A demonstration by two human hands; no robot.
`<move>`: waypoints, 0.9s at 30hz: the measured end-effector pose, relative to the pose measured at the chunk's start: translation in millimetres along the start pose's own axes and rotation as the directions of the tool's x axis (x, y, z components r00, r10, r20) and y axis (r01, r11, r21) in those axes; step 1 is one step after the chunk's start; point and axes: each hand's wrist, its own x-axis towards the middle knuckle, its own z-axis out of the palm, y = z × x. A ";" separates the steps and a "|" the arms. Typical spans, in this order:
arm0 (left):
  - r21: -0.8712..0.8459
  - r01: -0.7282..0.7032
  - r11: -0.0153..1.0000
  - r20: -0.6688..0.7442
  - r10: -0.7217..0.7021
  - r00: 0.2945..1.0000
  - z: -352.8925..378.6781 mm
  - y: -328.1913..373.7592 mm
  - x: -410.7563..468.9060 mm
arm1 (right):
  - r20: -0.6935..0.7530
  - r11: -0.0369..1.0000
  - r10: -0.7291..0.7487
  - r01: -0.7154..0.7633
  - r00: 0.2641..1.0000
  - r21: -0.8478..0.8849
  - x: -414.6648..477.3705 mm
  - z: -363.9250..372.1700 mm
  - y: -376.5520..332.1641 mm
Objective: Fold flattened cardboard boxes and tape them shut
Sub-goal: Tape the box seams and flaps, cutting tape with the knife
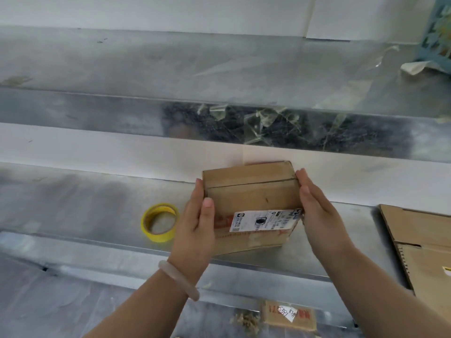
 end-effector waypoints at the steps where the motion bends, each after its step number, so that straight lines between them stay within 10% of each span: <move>1: -0.010 0.060 0.998 0.014 -0.060 0.998 4.4 6.2 0.0 | 0.016 1.000 0.014 -0.014 1.000 -0.014 -1.0 2.8 -0.8; 12: 0.178 0.345 0.922 -0.032 -0.345 0.938 13.7 25.2 50.1 | 0.027 0.898 0.249 -0.220 0.968 -0.381 28.6 21.1 -46.0; 17: 0.433 0.236 0.870 -0.088 -0.220 0.972 18.8 26.8 53.0 | -0.138 0.925 0.213 -0.245 0.967 -0.290 29.6 32.2 -27.4; 27: 0.167 0.257 0.952 -0.141 -0.235 0.962 16.7 21.0 51.5 | -0.168 0.961 0.174 -0.205 0.970 -0.185 30.5 28.7 -17.1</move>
